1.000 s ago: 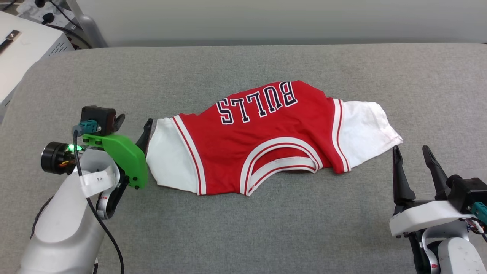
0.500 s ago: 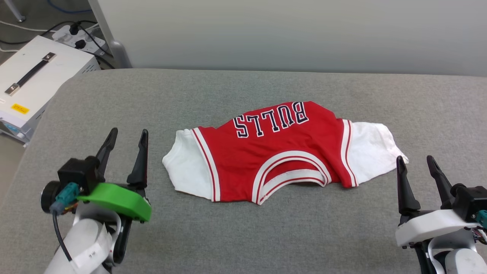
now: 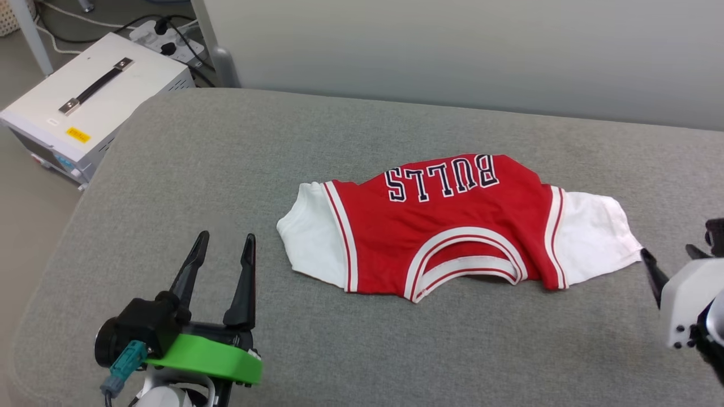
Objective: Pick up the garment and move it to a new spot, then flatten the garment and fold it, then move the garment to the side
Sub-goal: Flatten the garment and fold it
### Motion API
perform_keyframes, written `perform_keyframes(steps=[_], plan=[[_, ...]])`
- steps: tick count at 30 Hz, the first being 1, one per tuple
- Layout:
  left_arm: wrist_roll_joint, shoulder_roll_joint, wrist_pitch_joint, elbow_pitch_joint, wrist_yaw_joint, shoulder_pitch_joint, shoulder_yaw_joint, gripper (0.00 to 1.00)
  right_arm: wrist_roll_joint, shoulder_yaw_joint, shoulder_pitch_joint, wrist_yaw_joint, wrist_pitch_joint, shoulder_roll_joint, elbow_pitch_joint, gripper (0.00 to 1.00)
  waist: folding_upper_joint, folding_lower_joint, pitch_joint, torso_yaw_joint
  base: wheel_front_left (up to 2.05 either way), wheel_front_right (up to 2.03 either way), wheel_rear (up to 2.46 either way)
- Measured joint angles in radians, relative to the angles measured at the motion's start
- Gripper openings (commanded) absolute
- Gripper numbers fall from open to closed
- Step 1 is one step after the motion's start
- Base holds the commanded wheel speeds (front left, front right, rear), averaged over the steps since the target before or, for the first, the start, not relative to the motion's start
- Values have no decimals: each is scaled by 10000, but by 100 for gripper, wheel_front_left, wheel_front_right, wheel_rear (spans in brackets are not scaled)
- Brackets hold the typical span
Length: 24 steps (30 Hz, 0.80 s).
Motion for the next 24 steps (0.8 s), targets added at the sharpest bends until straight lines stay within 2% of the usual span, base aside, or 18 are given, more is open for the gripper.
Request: perform_keyframes(steps=[2,4,6,9,13,16,24], plan=[[94,-117,0,-52,-125,-17,-23,100,228,-107,-527,0,1373,-378,134,100,0,0,162,171,0,0,0],[272,-197,0,-71,-228,-58,-65,100,299,-54,-920,0,2303,-773,324,100,0,0,319,318,0,0,0],[397,-286,0,-69,-303,-123,-81,100,410,8,-1257,0,3060,-1179,581,100,0,0,498,466,0,0,0],[495,-476,0,-71,-410,-264,-81,100,589,-150,-1771,0,4036,-1430,1129,100,0,0,836,708,0,0,0],[556,-646,0,-82,-573,-474,-46,100,761,-527,-2363,0,4608,-1561,1841,100,0,0,1263,1018,0,0,0],[587,-767,0,-92,-698,-632,12,100,729,-742,-2721,0,4667,-1685,2424,100,0,0,1609,1286,0,0,0],[767,-976,0,-71,-909,-865,169,100,650,-1103,-3063,-2,4598,-1524,3471,100,0,0,2269,1856,0,0,0]])
